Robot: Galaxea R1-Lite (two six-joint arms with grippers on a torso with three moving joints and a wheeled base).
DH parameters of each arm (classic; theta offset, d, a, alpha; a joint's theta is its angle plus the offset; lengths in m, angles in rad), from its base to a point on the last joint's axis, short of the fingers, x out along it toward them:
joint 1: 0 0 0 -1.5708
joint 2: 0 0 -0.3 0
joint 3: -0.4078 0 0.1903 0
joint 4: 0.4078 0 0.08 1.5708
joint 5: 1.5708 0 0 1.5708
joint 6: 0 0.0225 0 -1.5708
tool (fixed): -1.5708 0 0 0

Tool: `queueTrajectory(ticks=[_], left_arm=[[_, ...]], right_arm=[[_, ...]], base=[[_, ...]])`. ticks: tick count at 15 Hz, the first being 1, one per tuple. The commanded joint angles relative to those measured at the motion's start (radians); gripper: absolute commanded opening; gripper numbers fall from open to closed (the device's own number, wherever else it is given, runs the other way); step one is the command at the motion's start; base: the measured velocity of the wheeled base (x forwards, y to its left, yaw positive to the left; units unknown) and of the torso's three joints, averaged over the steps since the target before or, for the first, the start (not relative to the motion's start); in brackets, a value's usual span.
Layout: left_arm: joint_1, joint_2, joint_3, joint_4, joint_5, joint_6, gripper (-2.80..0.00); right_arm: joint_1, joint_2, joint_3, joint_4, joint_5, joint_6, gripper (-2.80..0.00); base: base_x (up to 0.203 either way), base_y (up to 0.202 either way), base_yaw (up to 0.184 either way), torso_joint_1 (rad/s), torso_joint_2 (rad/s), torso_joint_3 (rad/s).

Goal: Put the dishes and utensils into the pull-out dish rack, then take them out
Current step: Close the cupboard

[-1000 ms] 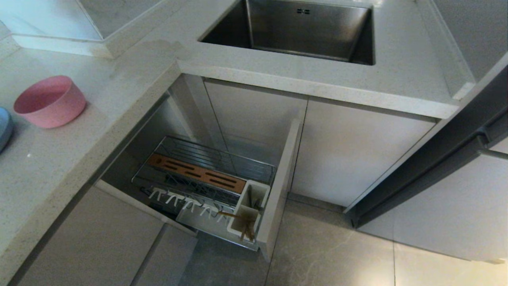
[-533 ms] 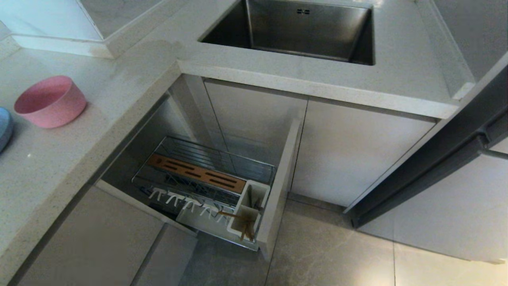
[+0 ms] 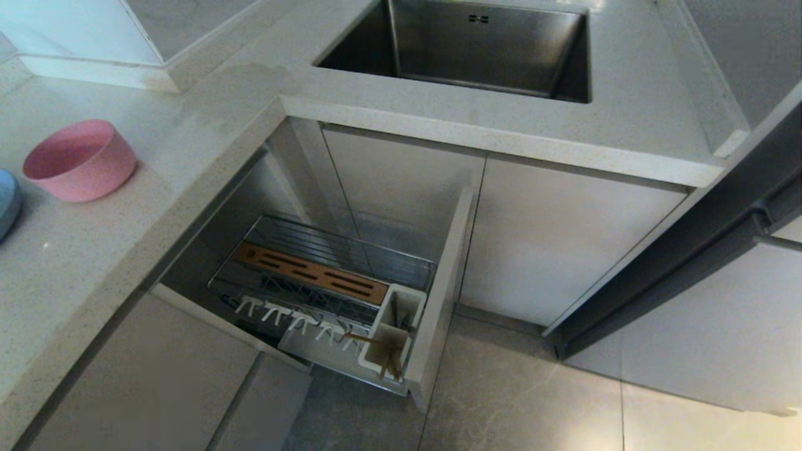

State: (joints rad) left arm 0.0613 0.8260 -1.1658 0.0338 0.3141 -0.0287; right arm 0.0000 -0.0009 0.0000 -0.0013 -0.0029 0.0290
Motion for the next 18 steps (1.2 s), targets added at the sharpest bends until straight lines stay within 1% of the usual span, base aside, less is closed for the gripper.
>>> queueTrajectory(ticks=[1,2,4,5,6,7,8,9,11,13,16,18], left_arm=[[-0.081,-0.019,-0.028,0.294,-0.032,-0.025,-2.80],[-0.107,-0.020,-0.038,0.402,-0.064,-0.056,-2.80],[-0.157,0.000,-0.066,0.589,-0.119,-0.152,-2.80],[-0.181,0.030,-0.090,0.712,-0.151,-0.215,-2.80],[-0.196,0.069,-0.117,0.825,-0.203,-0.279,-2.80],[-0.204,0.106,-0.142,0.919,-0.273,-0.333,-2.80],[-0.207,0.151,-0.167,0.996,-0.347,-0.383,-2.80],[-0.209,0.187,-0.180,1.043,-0.405,-0.420,-2.80],[-0.209,0.272,-0.194,1.094,-0.498,-0.468,-2.80],[-0.210,0.352,-0.212,1.108,-0.565,-0.511,-2.80],[-0.213,0.478,-0.238,1.103,-0.644,-0.595,-2.80],[-0.217,0.565,-0.256,1.067,-0.671,-0.639,-2.80]], right_arm=[[0.000,-0.001,0.000,0.000,0.000,0.000,-2.80],[0.000,-0.001,0.000,0.000,0.000,0.000,-2.80],[0.000,-0.001,0.000,0.000,0.000,0.000,-2.80],[0.000,-0.001,0.000,0.000,0.000,0.000,-2.80],[0.000,-0.001,0.000,0.000,0.000,0.000,-2.80],[0.000,-0.001,0.000,0.000,0.000,0.000,-2.80],[0.000,-0.001,0.000,0.000,0.000,0.000,-2.80],[0.000,-0.001,0.000,0.000,0.000,0.000,-2.80],[0.000,-0.001,0.000,0.000,0.000,0.000,-2.80],[0.000,-0.001,0.000,0.000,0.000,0.000,-2.80],[0.000,-0.001,0.000,0.000,0.000,0.000,-2.80],[0.000,-0.001,0.000,0.000,0.000,0.000,-2.80]], base=[[0.000,0.000,0.000,0.000,0.00,0.000],[0.000,0.000,0.000,0.000,0.00,0.000],[0.000,0.000,0.000,0.000,0.00,0.000],[0.000,0.000,0.000,0.000,0.00,0.000],[0.000,0.000,0.000,0.000,0.00,0.000],[0.000,0.000,0.000,0.000,0.00,0.000],[0.000,0.000,0.000,0.000,0.00,0.000],[0.000,0.000,0.000,0.000,0.00,0.000],[0.000,0.000,0.000,0.000,0.00,0.000],[0.000,0.000,0.000,0.000,0.00,0.000],[0.000,0.000,0.000,0.000,0.00,0.000],[0.000,0.000,0.000,0.000,0.00,0.000]])
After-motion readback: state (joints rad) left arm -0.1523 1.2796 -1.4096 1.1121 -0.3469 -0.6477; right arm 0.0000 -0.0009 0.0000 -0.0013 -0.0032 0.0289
